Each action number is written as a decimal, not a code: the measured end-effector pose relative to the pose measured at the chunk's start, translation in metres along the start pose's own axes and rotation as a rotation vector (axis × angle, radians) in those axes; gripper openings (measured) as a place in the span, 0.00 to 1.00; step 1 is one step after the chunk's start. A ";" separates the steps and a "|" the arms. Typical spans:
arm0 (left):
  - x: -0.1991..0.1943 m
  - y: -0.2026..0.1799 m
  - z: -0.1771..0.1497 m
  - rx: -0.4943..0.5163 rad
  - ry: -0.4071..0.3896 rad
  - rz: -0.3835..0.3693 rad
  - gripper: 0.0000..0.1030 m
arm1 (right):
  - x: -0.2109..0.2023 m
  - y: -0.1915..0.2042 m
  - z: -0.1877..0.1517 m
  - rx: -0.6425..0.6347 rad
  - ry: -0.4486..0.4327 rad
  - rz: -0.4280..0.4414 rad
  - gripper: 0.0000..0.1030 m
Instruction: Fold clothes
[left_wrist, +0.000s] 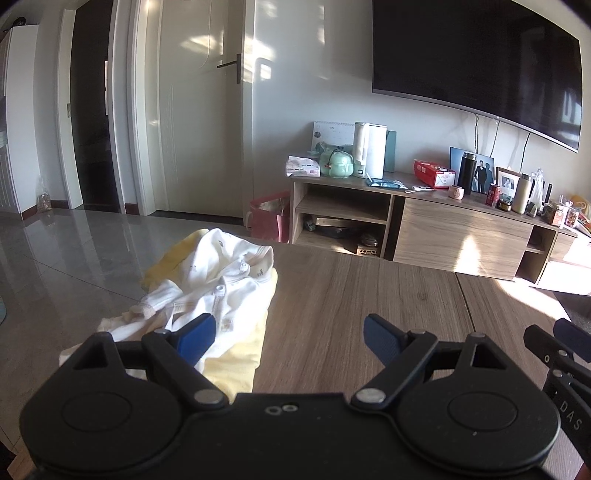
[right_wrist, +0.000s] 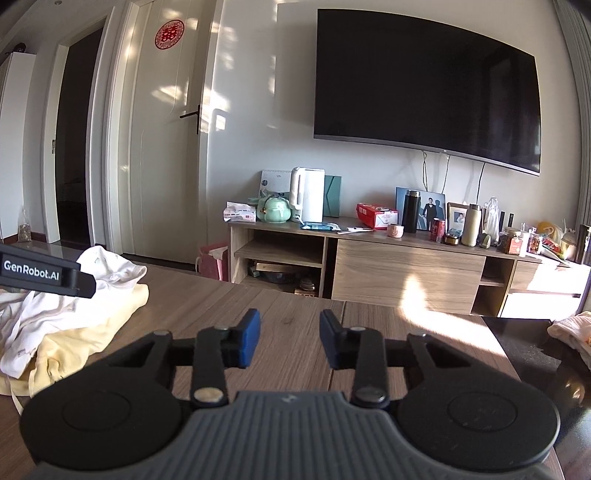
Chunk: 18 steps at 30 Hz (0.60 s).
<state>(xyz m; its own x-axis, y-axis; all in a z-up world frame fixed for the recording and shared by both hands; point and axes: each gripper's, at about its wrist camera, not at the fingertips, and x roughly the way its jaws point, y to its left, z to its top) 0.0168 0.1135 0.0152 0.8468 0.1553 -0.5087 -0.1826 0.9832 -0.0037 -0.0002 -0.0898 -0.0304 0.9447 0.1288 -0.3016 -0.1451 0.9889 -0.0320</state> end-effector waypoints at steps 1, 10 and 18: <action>0.000 0.001 0.000 0.001 -0.002 0.001 0.86 | 0.001 0.000 0.000 0.000 0.004 0.003 0.38; 0.001 0.036 0.014 0.019 -0.039 -0.016 0.86 | 0.023 0.028 0.034 0.071 0.030 0.180 0.49; 0.035 0.083 0.017 -0.011 0.050 0.015 0.86 | 0.099 0.087 0.067 0.058 0.140 0.404 0.77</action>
<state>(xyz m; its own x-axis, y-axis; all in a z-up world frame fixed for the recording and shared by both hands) 0.0396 0.2026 0.0115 0.8181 0.1647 -0.5510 -0.2009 0.9796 -0.0053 0.1002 0.0139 0.0008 0.7661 0.4989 -0.4051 -0.4742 0.8643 0.1676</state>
